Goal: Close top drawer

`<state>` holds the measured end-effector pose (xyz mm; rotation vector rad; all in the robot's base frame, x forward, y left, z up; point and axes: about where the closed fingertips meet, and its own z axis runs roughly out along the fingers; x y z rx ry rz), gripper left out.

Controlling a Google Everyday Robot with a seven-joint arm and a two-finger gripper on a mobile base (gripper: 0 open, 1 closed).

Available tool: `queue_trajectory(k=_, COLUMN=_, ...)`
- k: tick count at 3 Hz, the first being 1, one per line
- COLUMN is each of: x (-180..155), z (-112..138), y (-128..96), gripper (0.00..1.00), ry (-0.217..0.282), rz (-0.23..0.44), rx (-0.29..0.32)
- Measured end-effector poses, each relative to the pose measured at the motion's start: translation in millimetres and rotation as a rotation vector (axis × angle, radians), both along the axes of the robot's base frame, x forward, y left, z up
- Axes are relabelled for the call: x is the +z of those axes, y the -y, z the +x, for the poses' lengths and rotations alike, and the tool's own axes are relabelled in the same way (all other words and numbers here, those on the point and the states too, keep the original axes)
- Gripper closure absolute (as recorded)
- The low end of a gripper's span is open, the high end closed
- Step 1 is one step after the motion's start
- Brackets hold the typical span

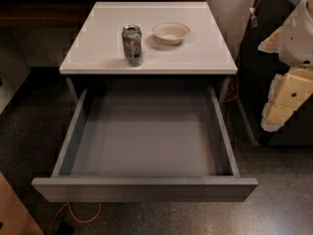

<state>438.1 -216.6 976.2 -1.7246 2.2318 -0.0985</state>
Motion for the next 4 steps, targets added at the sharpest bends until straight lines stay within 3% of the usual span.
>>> queue_trajectory(k=1, x=0.0, z=0.0, y=0.0, gripper=0.00, ry=0.000, rz=0.000, rx=0.000)
queue_trajectory(k=2, x=-11.0, z=-19.8, y=-11.7, gripper=0.00, ry=0.000, rz=0.071, rx=0.020)
queue_trajectory(k=3, x=-37.0, z=-46.4, y=-29.9, gripper=0.00, ry=-0.026, rz=0.161, rx=0.055)
queue_trajectory(k=4, x=-71.4, z=-66.1, y=-64.6, gripper=0.00, ry=-0.061, rz=0.228, rx=0.126)
